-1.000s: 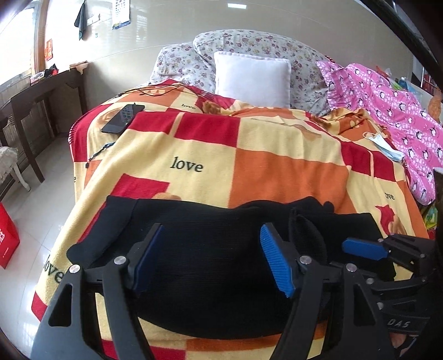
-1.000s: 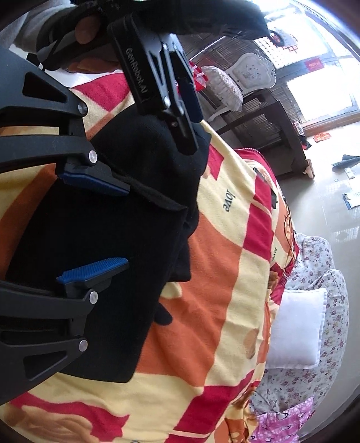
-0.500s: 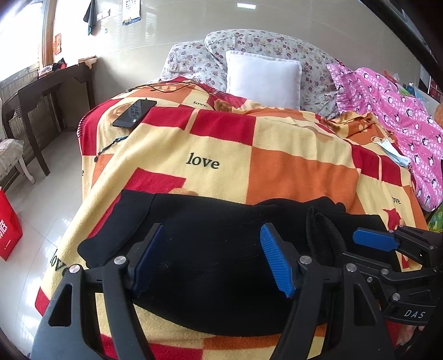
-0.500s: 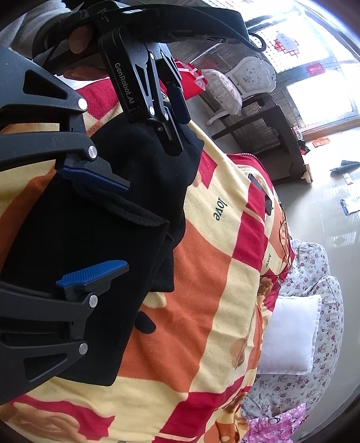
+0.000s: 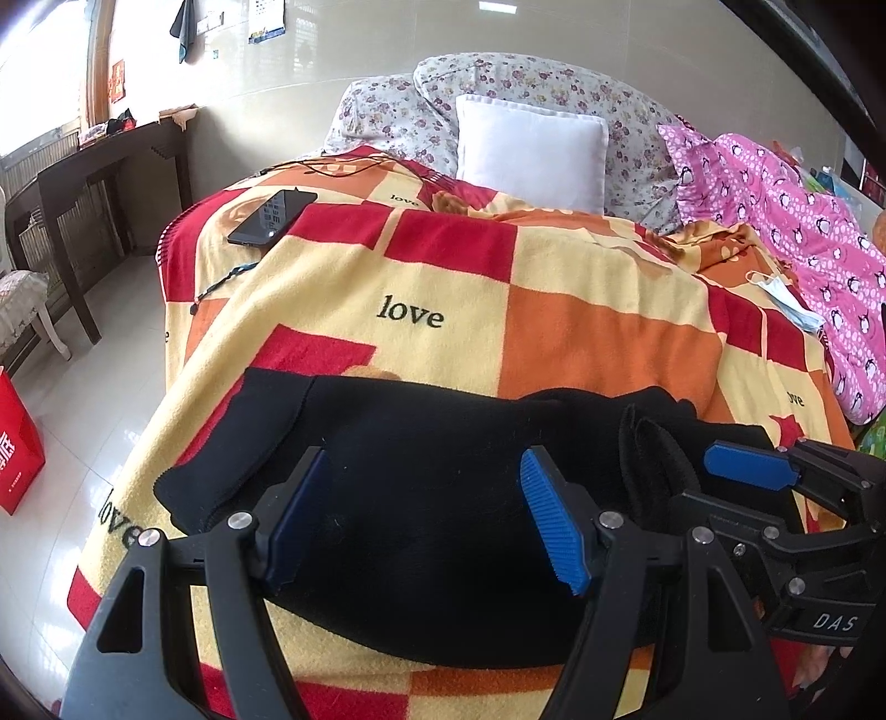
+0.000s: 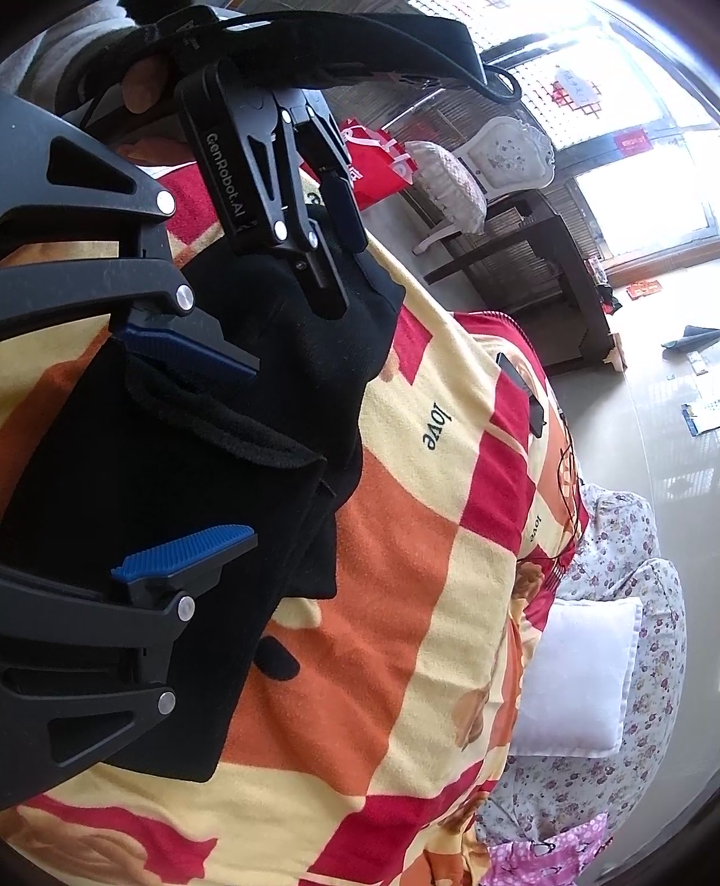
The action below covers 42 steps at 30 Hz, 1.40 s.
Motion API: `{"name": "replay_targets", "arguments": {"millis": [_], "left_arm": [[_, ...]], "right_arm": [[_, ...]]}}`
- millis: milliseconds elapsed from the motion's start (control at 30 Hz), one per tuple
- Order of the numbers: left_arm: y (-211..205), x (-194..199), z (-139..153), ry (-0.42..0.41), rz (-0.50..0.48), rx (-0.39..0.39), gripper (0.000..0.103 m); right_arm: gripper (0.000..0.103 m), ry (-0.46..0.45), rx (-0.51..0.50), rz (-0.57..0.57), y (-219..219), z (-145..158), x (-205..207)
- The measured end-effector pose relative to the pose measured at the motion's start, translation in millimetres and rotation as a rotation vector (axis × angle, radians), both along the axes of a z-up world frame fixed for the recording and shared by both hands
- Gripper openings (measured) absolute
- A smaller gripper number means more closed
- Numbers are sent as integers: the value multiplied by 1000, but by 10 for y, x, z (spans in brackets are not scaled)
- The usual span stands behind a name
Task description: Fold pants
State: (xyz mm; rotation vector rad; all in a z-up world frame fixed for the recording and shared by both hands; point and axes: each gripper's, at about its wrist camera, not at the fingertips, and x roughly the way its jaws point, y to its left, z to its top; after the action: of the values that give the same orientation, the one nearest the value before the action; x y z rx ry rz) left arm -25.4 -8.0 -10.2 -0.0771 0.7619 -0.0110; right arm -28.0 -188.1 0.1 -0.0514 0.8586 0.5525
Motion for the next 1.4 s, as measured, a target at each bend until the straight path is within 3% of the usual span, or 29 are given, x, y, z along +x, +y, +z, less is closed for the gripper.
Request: {"name": "replay_targets", "arguments": {"millis": [433, 667, 900, 1233, 1400], "left_arm": [[114, 17, -40, 19, 27, -20, 71], [420, -94, -11, 31, 68, -114, 77], [741, -277, -24, 45, 136, -155, 79], [1076, -363, -356, 127, 236, -286, 82], [1058, -326, -399, 126, 242, -297, 84]], "right_arm": [[59, 4, -1, 9, 45, -13, 94], [61, 8, -5, 49, 241, -44, 224], [63, 13, 1, 94, 472, -25, 377], [67, 55, -15, 212, 1103, -75, 710], [67, 87, -73, 266, 1504, -240, 890]]}}
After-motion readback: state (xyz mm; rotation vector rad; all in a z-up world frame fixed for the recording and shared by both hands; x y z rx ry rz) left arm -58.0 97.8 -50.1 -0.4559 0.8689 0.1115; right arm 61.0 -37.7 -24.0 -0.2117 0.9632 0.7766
